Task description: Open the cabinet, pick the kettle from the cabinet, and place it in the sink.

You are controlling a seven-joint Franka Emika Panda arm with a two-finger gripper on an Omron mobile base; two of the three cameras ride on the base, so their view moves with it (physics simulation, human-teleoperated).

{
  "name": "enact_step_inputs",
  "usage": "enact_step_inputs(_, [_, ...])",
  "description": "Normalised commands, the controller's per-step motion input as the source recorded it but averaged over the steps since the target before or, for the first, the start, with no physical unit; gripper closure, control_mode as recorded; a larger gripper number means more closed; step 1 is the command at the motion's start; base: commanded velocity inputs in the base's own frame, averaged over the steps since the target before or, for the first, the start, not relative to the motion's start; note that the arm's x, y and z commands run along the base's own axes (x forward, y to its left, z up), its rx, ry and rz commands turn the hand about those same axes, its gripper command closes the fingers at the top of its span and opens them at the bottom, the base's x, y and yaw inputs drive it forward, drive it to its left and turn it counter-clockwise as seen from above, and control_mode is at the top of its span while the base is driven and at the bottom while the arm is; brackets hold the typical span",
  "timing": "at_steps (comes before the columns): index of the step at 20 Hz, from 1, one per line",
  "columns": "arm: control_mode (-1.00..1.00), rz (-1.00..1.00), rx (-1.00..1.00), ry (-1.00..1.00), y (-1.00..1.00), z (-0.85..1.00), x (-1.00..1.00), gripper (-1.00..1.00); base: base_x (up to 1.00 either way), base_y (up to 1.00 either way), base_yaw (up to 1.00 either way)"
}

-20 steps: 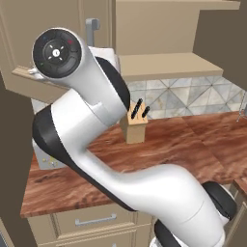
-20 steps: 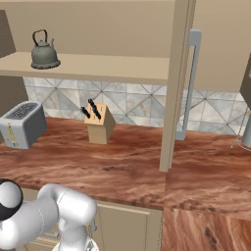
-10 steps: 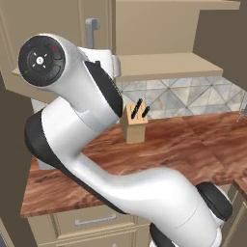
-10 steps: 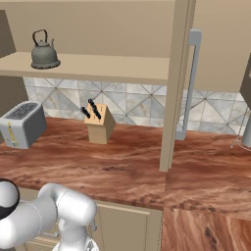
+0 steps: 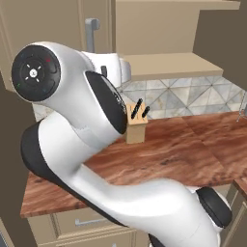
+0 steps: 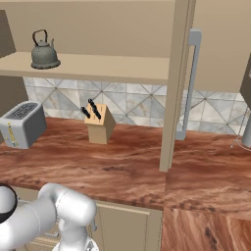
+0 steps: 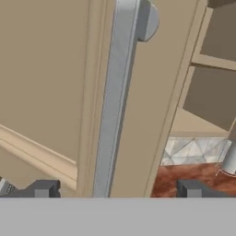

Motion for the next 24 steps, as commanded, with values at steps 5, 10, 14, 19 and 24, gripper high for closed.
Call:
enact_step_inputs(5, [-1.0,0.0,0.01,-0.02,0.0,0.07,-0.61,-1.0,0.0,0.0,0.0])
enact_step_inputs(10, [-1.0,0.0,0.02,-0.04,-0.13,0.17,-0.73,-1.0,0.0,0.0,0.0])
enact_step_inputs(14, [-1.0,0.0,0.1,-0.02,-0.36,0.18,-0.7,-1.0,0.0,0.0,0.0])
enact_step_inputs(19, [-1.0,0.0,0.18,-0.01,-0.61,0.07,-0.55,-1.0,0.0,0.0,0.0])
enact_step_inputs(24, [-1.0,0.01,0.25,0.0,-0.76,0.07,-0.19,-1.0,0.0,0.0,0.0])
